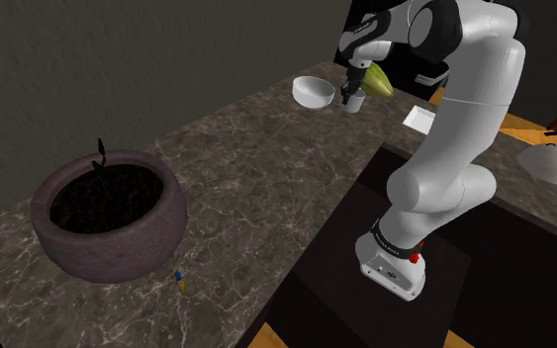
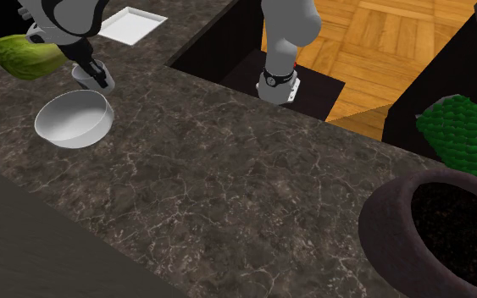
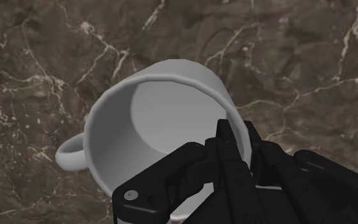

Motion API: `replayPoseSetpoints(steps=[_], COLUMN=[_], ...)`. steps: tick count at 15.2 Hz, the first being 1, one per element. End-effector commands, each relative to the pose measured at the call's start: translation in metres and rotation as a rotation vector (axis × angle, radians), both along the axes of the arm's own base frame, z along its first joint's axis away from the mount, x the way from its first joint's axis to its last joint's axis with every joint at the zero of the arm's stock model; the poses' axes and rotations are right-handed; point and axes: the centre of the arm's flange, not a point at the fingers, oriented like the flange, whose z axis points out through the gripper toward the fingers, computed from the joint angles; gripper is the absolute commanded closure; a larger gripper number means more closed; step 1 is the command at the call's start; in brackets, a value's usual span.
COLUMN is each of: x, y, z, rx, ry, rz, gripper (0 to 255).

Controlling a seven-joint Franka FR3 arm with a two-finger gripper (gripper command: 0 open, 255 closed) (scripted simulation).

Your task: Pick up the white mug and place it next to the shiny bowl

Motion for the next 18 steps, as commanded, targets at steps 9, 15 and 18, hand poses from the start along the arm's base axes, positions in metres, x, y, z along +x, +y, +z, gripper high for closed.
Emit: replayPoseSetpoints(steps=[9, 15, 18], x=[0.001, 0.001, 0.001], y=[0.002, 0.002, 0.002], z=[0.040, 0.050, 0.050], rx=[0.000, 0.000, 0.000], ry=[0.000, 0.000, 0.000], rz=[0.000, 0.000, 0.000], gripper=[0, 0, 0])
